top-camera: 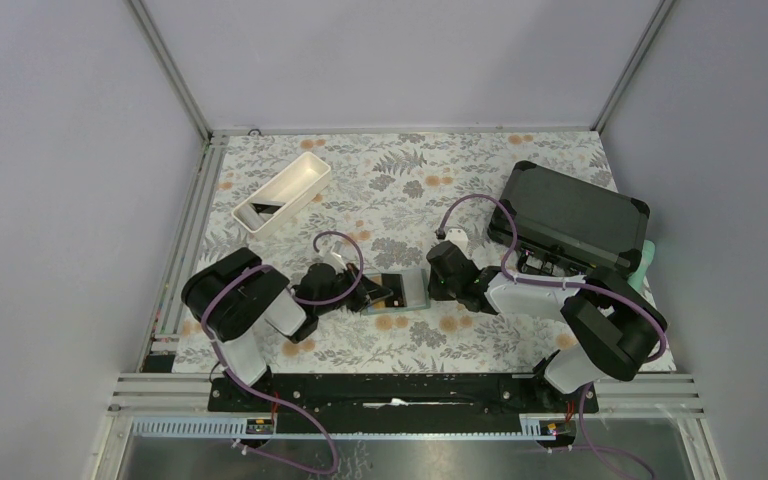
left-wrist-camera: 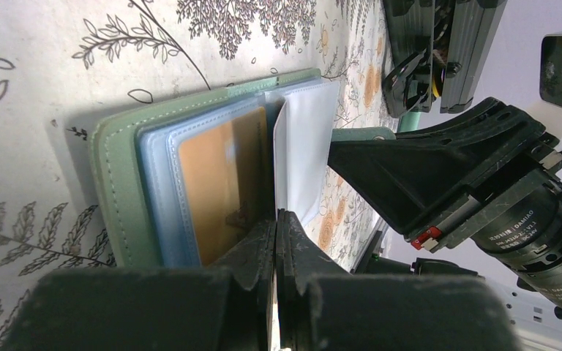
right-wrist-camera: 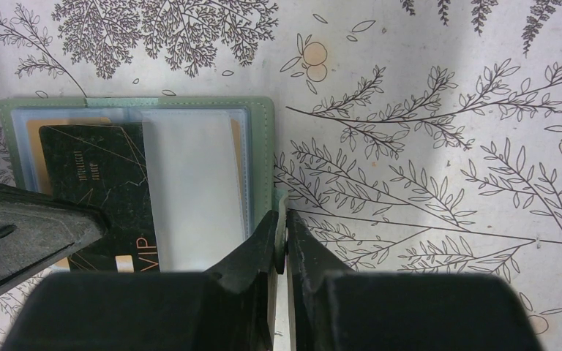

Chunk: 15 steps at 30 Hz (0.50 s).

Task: Put the credit cards into the card holder
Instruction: Insert the credit card into the card holder.

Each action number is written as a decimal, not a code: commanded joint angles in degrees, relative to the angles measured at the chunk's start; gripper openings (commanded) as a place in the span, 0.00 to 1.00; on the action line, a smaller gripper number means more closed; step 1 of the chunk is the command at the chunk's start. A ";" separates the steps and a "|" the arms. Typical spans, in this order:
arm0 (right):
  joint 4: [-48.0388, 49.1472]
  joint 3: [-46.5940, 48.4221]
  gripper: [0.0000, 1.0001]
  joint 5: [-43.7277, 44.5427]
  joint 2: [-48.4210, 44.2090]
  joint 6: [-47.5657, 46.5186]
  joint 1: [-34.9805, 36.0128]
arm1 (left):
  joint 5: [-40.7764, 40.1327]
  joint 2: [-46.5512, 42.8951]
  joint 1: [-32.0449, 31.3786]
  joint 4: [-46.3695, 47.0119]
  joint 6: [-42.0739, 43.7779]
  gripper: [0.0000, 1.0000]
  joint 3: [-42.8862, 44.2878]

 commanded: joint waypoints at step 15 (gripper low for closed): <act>-1.73 1.18 0.00 -0.40 1.23 -0.02 0.90 | 3.79 4.65 -0.08 -0.33 -0.02 0.00 2.71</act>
